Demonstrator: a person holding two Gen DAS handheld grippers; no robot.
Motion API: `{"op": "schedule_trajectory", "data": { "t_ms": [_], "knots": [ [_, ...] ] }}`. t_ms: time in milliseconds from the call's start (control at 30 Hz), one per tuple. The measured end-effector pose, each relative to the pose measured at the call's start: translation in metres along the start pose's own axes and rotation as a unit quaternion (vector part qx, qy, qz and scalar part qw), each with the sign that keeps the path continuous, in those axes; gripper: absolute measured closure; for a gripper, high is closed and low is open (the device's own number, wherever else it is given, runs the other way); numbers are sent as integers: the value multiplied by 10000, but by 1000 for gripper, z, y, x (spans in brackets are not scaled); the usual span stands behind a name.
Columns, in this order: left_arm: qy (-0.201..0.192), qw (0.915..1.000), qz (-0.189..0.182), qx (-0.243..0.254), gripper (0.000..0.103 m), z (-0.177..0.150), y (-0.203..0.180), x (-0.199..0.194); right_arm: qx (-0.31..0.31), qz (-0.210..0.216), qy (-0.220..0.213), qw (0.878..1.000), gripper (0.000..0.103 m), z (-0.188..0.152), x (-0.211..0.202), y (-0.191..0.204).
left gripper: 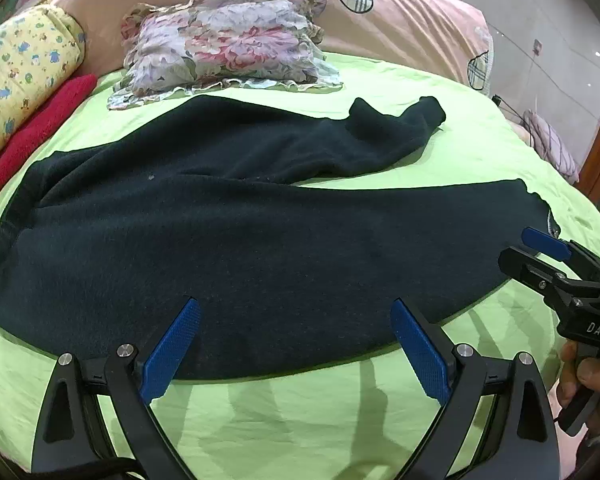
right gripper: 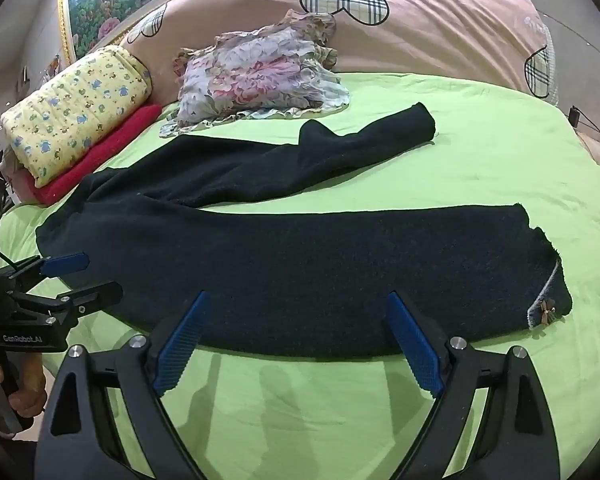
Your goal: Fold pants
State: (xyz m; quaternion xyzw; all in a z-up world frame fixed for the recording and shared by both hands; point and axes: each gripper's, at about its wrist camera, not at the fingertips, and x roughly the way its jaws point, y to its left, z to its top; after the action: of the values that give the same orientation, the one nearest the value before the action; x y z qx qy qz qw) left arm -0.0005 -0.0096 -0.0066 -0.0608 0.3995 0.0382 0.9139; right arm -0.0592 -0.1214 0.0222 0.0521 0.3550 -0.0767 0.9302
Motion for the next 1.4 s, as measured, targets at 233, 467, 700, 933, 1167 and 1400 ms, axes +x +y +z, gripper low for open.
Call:
{"op": "schedule_trajectory", "data": {
  "t_ms": [233,467,700,933,1167,1400],
  "knots": [
    [57,10000,-32,-71,6,0,2,4,0,33,26,10000,13,0,1,1],
    [81,9999,-46,-102,6,0,3,6,-5,55,45,10000,13,1,4,3],
    [84,9999,-73,-104,6,-1,3,5,-4,51,30,10000,13,1,3,5],
    [69,9999,-97,-107,6,-2,2,4,-17,58,21,10000,13,1,2,6],
    [84,9998,-128,-110,6,-1,3,5,-4,72,15,10000,13,3,2,6],
    [130,9997,-193,-117,6,0,3,7,2,59,27,10000,13,4,3,6]
  ]
}}
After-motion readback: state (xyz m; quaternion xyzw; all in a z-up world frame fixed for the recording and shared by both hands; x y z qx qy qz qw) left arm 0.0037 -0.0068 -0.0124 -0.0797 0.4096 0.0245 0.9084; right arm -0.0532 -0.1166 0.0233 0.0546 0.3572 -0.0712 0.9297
